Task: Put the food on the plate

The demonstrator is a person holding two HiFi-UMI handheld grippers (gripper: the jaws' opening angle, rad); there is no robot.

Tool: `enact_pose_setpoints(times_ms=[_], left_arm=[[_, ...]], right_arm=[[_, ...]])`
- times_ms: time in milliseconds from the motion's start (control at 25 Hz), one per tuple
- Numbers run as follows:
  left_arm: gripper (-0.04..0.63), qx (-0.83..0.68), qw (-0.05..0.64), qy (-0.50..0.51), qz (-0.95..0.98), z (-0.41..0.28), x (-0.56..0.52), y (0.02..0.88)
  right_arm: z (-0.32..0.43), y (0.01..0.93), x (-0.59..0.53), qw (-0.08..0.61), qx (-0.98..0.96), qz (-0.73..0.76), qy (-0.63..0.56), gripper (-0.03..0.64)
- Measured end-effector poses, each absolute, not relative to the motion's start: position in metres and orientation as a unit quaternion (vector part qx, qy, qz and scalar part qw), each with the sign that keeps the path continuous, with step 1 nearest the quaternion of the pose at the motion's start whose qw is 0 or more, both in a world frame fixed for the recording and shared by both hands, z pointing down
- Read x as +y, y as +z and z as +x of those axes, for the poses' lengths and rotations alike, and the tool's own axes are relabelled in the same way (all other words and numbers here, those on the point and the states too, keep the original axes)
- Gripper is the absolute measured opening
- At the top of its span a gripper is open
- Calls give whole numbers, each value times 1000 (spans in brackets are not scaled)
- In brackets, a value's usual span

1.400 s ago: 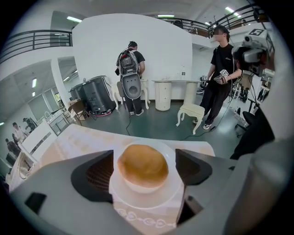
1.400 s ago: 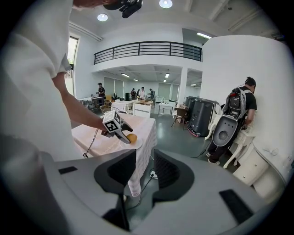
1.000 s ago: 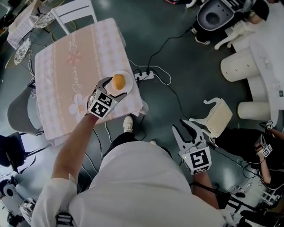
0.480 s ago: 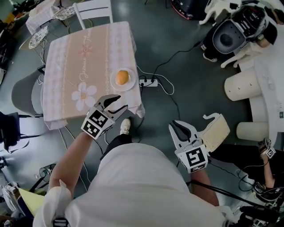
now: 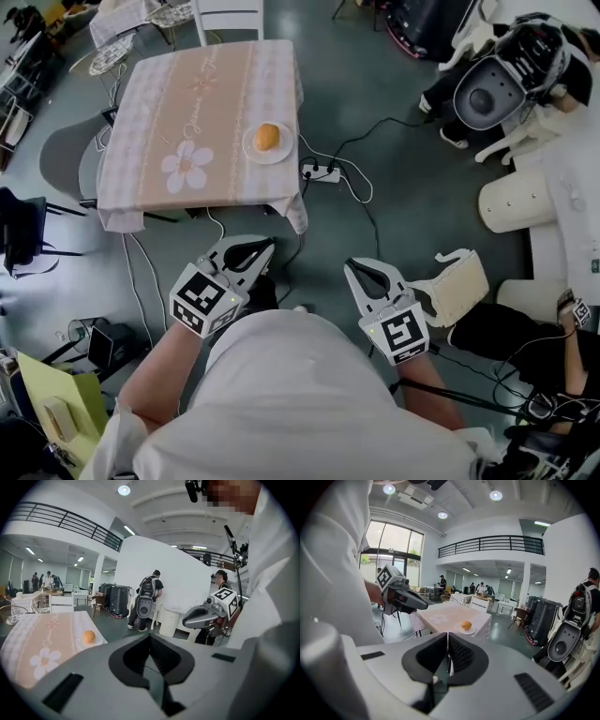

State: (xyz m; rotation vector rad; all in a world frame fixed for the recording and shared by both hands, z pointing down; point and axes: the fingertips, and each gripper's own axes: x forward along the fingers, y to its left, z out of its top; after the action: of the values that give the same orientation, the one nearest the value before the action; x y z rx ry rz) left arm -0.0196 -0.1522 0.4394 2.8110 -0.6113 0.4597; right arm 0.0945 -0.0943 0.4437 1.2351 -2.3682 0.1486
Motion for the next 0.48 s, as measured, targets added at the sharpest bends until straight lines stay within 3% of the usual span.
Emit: enact_pose_setpoints(times_ms=[480], left_arm=[[9, -212, 114, 174, 955, -14, -51, 436]], right_arm=[[90, 450, -14, 238, -881, 407, 48, 12]])
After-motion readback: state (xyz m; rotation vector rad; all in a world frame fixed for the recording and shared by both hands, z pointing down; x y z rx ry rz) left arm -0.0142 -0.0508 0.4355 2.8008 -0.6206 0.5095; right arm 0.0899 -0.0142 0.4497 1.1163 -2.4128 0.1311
